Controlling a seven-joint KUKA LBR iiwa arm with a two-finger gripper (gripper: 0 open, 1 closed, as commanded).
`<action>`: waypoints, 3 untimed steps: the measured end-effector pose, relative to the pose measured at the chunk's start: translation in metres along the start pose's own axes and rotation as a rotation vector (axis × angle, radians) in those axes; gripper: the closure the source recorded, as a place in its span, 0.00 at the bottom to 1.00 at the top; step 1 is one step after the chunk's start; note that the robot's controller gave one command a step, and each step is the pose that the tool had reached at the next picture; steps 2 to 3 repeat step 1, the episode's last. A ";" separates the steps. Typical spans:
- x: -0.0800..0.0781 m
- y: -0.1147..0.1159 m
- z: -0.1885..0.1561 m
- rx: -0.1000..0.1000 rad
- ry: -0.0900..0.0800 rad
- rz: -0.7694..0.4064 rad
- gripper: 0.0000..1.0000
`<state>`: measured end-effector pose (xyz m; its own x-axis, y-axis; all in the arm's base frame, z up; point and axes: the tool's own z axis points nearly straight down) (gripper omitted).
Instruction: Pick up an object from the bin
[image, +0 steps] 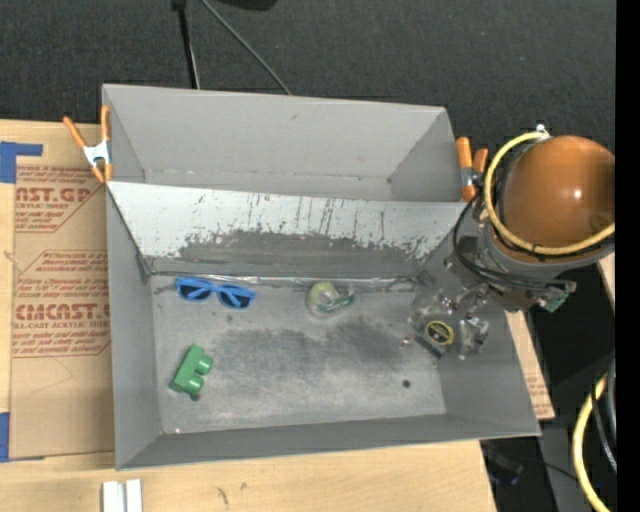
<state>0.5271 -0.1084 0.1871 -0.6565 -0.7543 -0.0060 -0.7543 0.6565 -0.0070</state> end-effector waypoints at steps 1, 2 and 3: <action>0.051 0.013 -0.048 -0.006 0.004 -0.226 1.00; 0.051 0.013 -0.048 -0.006 0.004 -0.226 1.00; 0.051 0.013 -0.048 -0.006 0.004 -0.226 1.00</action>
Offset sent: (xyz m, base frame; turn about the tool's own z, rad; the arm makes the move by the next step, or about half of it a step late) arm -0.0440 -0.0296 0.0474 -0.2295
